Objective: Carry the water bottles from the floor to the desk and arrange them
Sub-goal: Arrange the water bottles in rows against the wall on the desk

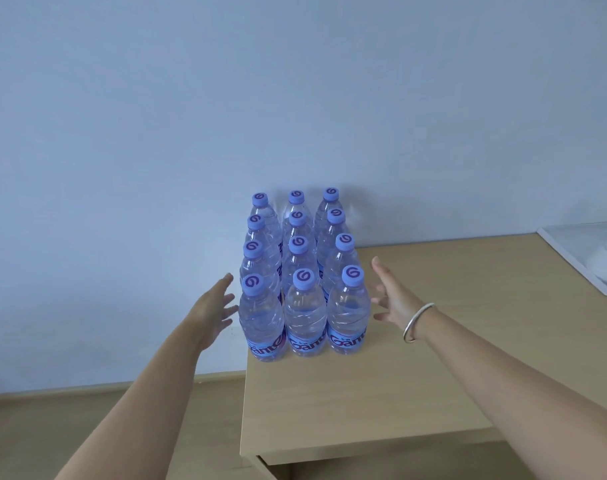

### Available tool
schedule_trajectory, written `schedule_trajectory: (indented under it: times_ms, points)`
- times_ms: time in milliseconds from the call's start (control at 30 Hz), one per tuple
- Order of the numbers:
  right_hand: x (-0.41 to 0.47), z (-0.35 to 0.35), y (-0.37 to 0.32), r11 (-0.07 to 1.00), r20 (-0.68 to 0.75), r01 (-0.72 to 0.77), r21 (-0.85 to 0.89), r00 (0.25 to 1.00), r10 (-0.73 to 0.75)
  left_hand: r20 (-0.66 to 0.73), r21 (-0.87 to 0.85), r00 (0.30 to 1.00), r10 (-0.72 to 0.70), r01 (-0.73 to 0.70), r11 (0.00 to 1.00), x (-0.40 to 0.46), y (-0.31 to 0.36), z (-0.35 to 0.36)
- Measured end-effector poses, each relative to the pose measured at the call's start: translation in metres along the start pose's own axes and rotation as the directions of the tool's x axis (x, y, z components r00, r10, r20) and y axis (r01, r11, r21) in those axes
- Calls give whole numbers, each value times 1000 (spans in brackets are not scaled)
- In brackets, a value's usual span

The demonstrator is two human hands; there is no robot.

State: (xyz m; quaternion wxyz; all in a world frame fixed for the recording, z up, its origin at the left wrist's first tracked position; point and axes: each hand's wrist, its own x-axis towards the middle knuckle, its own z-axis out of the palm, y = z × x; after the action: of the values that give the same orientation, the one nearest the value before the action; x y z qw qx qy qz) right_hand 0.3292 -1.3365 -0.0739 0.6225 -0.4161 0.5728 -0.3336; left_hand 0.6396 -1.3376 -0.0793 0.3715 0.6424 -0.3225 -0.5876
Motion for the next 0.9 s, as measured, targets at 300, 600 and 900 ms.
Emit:
schedule_trajectory:
  times_ms: [300,600,900]
  points:
    - [17,10,-8,999,33,-17,-39,999,18,117,65,993,-17,10,998,15,6,18]
    - [21,13,-9,996,-19,5,-92,1000,-7,162,76,985,58,-71,995,14,3,19]
    - [40,-5,-48,988,-208,17,-151,977,-49,-46,294,994,97,-80,953,36,56,4]
